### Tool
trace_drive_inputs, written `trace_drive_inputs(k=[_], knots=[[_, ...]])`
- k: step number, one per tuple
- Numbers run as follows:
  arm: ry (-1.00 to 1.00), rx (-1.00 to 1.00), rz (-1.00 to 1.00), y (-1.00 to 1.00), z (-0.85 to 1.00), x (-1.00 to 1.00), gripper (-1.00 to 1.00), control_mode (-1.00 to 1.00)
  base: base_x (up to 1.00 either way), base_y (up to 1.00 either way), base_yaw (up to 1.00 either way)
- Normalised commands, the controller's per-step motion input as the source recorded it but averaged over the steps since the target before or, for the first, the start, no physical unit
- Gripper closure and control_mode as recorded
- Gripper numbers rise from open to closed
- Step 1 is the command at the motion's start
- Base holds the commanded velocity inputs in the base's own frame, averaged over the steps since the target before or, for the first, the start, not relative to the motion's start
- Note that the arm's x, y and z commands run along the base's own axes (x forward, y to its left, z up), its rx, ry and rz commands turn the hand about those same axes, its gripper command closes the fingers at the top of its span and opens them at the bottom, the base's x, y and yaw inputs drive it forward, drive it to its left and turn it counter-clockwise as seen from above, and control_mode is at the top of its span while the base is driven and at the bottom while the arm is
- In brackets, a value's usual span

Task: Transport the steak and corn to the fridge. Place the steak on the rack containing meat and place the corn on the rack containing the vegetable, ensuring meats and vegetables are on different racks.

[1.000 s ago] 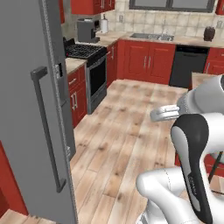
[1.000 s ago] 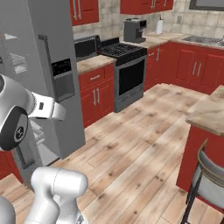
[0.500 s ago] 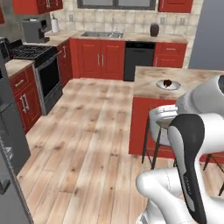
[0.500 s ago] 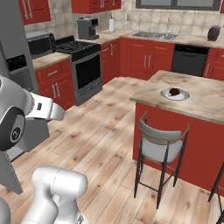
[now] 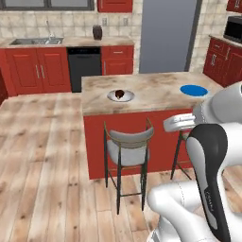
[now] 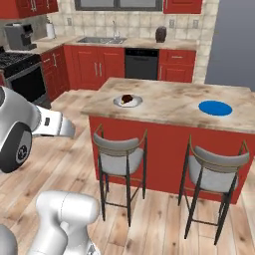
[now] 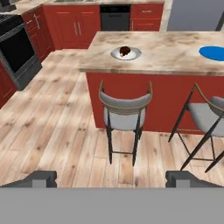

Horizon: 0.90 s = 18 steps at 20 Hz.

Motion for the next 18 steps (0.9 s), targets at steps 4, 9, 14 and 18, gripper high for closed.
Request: trace_drive_inputs(k=[4, 9, 14, 18], knots=[[0.00, 0.00, 0.00, 0.00, 0.00, 0.00, -1.00, 1.00, 0.71, 0.65, -0.55], [0.00, 0.00, 0.00, 0.00, 0.00, 0.00, -1.00, 1.00, 0.86, 0.49, -0.12], [0.00, 0.00, 0.00, 0.00, 0.00, 0.00, -1.00, 1.00, 1.00, -0.07, -0.03], [0.00, 0.00, 0.00, 0.00, 0.00, 0.00, -1.00, 1.00, 1.00, 0.22, 0.00]])
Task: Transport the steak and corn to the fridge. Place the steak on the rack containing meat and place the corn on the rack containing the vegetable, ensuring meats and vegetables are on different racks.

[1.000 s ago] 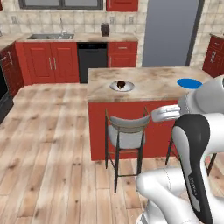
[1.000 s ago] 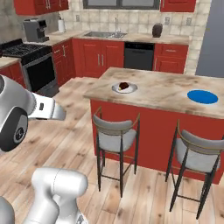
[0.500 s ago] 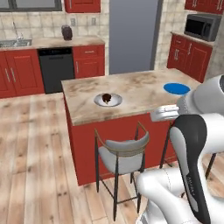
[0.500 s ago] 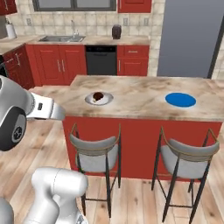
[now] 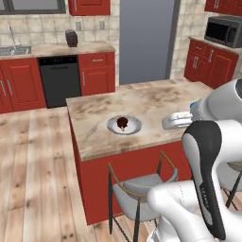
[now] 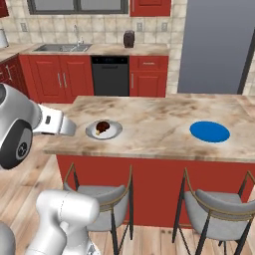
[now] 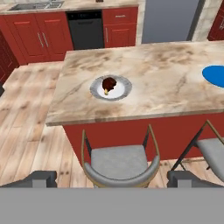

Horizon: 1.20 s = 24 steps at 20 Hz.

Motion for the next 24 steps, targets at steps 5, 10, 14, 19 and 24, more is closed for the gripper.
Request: trace_drive_inputs(k=[5, 10, 14, 19, 24], knots=[[0.00, 0.00, 0.00, 0.00, 0.00, 0.00, -1.00, 1.00, 1.00, 0.18, -0.06], [0.00, 0.00, 0.00, 0.00, 0.00, 0.00, -1.00, 1.00, 0.99, 0.26, -0.22], [0.03, 0.00, -0.04, 0.02, -0.11, 0.50, -1.00, -1.00, 0.47, 0.02, -0.08], [0.07, 0.00, -0.03, 0.23, -0.41, 1.00, -1.00, -1.00, 0.00, 0.00, 0.00], [0.12, 0.00, -0.03, 0.15, -0.39, 0.99, -1.00, -1.00, 0.00, 0.00, 0.00]])
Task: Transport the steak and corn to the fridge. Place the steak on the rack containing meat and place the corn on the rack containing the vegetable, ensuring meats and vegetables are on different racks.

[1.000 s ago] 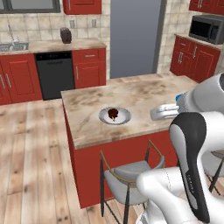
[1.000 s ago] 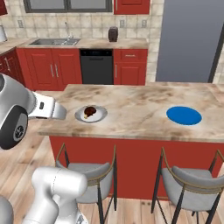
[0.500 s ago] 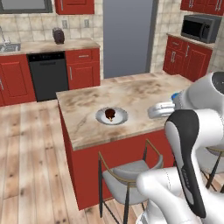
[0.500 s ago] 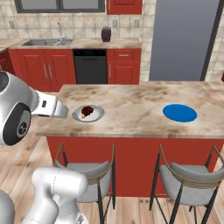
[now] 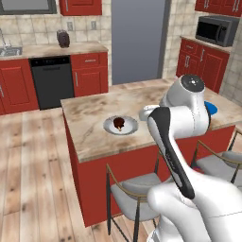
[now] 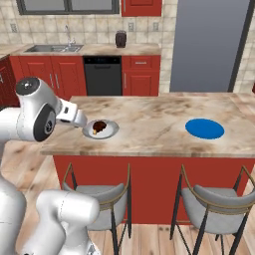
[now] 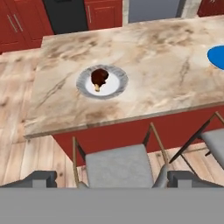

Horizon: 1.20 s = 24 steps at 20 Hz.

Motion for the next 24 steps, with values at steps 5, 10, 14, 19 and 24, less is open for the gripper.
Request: trace_drive_inputs(k=[5, 10, 14, 19, 24], knots=[[0.11, 0.00, -0.01, 0.11, -0.59, 0.97, -1.00, -1.00, 0.00, 0.00, 0.00], [0.13, 0.00, 0.00, 0.00, -0.45, 0.90, -1.00, -1.00, 0.00, 0.00, 0.00], [0.07, 0.04, 0.00, 0.03, -0.46, 0.92, -1.00, -1.00, 0.00, 0.00, 0.00], [0.07, 0.00, -0.01, 0.18, -0.36, 0.58, -1.00, -1.00, 0.00, 0.00, 0.00], [0.01, 0.00, 0.00, 0.17, -0.24, 0.33, -1.00, -1.00, 0.00, 0.00, 0.00]])
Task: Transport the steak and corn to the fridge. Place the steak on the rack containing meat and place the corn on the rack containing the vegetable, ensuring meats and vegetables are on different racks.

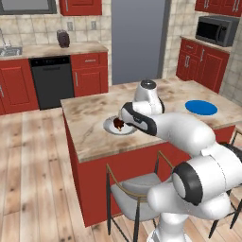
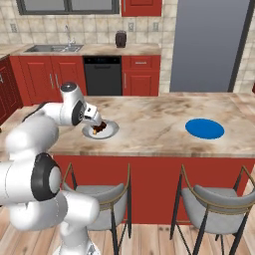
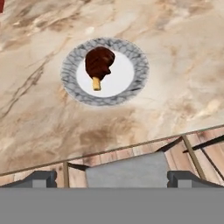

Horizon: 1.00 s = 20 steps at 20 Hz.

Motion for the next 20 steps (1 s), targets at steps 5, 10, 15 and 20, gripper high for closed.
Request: trace_drive_inputs(k=[5, 10, 15, 20], knots=[[0.01, 0.00, 0.00, 0.18, -0.29, 0.48, -1.00, -1.00, 0.00, 0.00, 0.00], [0.03, 0.00, 0.00, 0.01, -0.34, 0.54, -1.00, -1.00, 0.00, 0.00, 0.00], [0.05, 0.00, 0.00, 0.01, -0.26, 0.50, -1.00, -1.00, 0.00, 0.00, 0.00], [0.03, 0.00, 0.00, 0.13, -0.24, 0.45, -1.00, -1.00, 0.00, 0.00, 0.00]])
